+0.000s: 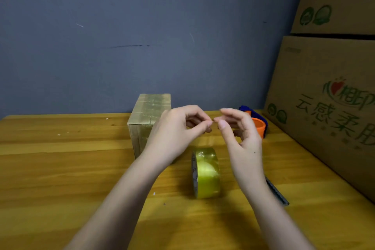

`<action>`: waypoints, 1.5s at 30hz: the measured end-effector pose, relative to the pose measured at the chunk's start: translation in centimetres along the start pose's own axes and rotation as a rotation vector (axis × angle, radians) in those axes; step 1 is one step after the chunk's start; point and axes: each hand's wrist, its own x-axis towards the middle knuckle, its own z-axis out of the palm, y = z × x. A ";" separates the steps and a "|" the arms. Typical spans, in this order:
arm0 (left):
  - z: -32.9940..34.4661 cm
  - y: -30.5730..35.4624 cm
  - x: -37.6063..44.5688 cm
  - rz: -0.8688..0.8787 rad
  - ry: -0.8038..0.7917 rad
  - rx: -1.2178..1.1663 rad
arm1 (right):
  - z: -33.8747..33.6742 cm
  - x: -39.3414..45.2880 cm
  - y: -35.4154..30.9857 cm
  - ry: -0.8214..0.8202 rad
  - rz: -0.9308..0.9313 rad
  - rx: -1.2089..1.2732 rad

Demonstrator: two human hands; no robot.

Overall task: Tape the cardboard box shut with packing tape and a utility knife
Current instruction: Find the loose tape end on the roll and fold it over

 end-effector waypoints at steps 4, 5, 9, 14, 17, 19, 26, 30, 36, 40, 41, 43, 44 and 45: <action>0.0 -0.1 0.1 -0.009 -0.013 0.001 | -0.1 0.3 0.5 -0.054 0.034 -0.032; -0.1 -0.1 0.1 -0.017 -0.015 0.003 | -0.2 0.4 0.7 -0.052 0.016 -0.052; -0.4 -0.3 0.0 -0.033 0.023 0.145 | -0.3 0.3 1.0 -0.018 -0.014 -0.092; -0.7 -0.1 -0.2 0.032 0.065 0.356 | -0.4 0.2 1.1 -0.001 -0.083 -0.143; -0.6 0.0 -0.4 0.177 0.100 0.572 | -0.3 0.2 1.1 0.008 -0.129 -0.162; -0.3 0.0 -0.7 0.318 0.095 0.716 | -0.3 0.2 1.1 0.010 -0.142 -0.157; -1.1 -1.1 -2.6 0.107 0.041 0.648 | 0.0 0.3 0.9 0.008 -0.044 -0.072; -0.3 -2.2 -4.6 -0.310 -0.113 0.250 | 0.1 0.8 0.3 -0.061 -0.063 -0.151; 2.4 -0.9 -5.6 -0.605 -0.334 -0.296 | -0.1 1.3 -0.3 -0.119 -0.004 -0.144; 4.0 -1.0 -5.2 -0.741 -0.296 -0.722 | -0.4 1.3 -0.5 -0.129 0.016 -0.139; 4.3 -1.1 -5.2 -0.746 -0.270 -0.780 | -0.4 1.3 -0.5 -0.126 0.005 -0.147; 4.8 -1.1 -5.3 -0.698 -0.223 -0.767 | -0.5 1.3 -0.6 -0.109 -0.033 -0.179; 4.9 -1.0 -5.5 -0.663 -0.203 -0.731 | -0.5 1.4 -0.5 -0.088 -0.058 -0.201; 4.8 -1.0 -5.6 -0.625 -0.179 -0.696 | -0.6 1.5 -0.4 -0.059 -0.082 -0.226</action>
